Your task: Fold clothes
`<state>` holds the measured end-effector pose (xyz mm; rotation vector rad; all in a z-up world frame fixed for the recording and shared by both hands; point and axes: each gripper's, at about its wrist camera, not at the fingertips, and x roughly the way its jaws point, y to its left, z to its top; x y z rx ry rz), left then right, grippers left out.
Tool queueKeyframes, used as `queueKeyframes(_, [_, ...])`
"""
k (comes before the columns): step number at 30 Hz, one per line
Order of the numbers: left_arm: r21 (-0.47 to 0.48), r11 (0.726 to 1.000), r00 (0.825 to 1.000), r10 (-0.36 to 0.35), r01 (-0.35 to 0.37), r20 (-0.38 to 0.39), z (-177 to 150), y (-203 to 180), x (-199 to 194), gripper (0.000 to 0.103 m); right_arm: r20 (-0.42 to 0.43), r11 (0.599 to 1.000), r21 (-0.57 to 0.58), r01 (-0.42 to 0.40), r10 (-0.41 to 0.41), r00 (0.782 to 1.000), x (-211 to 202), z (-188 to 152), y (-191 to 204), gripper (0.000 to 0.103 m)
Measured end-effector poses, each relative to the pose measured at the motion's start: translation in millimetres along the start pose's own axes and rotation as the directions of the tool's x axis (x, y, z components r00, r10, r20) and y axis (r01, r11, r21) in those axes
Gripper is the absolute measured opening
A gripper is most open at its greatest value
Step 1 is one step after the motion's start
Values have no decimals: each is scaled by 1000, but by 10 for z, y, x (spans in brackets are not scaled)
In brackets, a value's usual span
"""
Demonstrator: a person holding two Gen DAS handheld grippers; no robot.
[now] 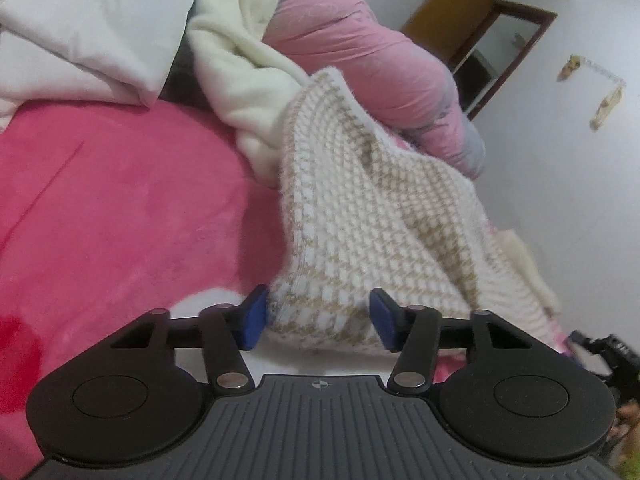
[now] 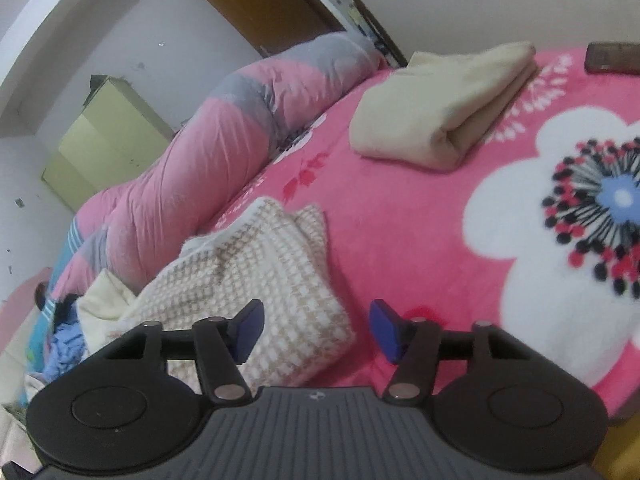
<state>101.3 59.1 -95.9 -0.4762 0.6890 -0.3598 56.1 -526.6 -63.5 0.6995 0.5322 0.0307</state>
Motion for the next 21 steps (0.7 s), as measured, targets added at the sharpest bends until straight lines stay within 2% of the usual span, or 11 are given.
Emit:
queueKeyframes(3, [-2,1000,999,24,-24,38,-32,-27,30,41,4,997,-74,14,-14,1000,81,1,37,58])
queueKeyframes(5, [7,998,995,63,-64,77,-37,-70,36,19,-8,990,-137,24,-26,1000,200,20,66,57])
queueKeyframes(7, [31,993,988,106,-110,112,-35,-143,31,12,-56,984,-178,27,-37,998,360,14,114,36])
queueKeyframes(8, [67,988,983,129,-138,130,-33,-211,5,10,-75,982,-182,44,-59,995,426,10,137,16])
queueKeyframes(9, [111,980,977,148,-166,155,-12,-300,-28,10,-80,983,-173,63,-77,994,463,19,152,10])
queueKeyframes(11, [176,964,964,163,-201,211,65,-453,-131,9,-41,983,-172,67,-75,996,401,94,226,9])
queueKeyframes(13, [174,969,961,129,-175,245,214,-472,-270,9,2,984,-175,36,-36,999,270,195,284,8])
queueKeyframes(15, [181,971,964,110,-156,242,349,-419,-332,9,32,982,-187,11,-5,999,149,287,314,7])
queueKeyframes(18, [213,960,968,138,-182,208,371,-284,-213,9,9,981,-191,40,-39,999,222,259,178,7])
queueKeyframes(21, [164,972,979,145,-168,141,339,-83,-126,9,-42,982,-166,86,-95,995,391,152,-32,7])
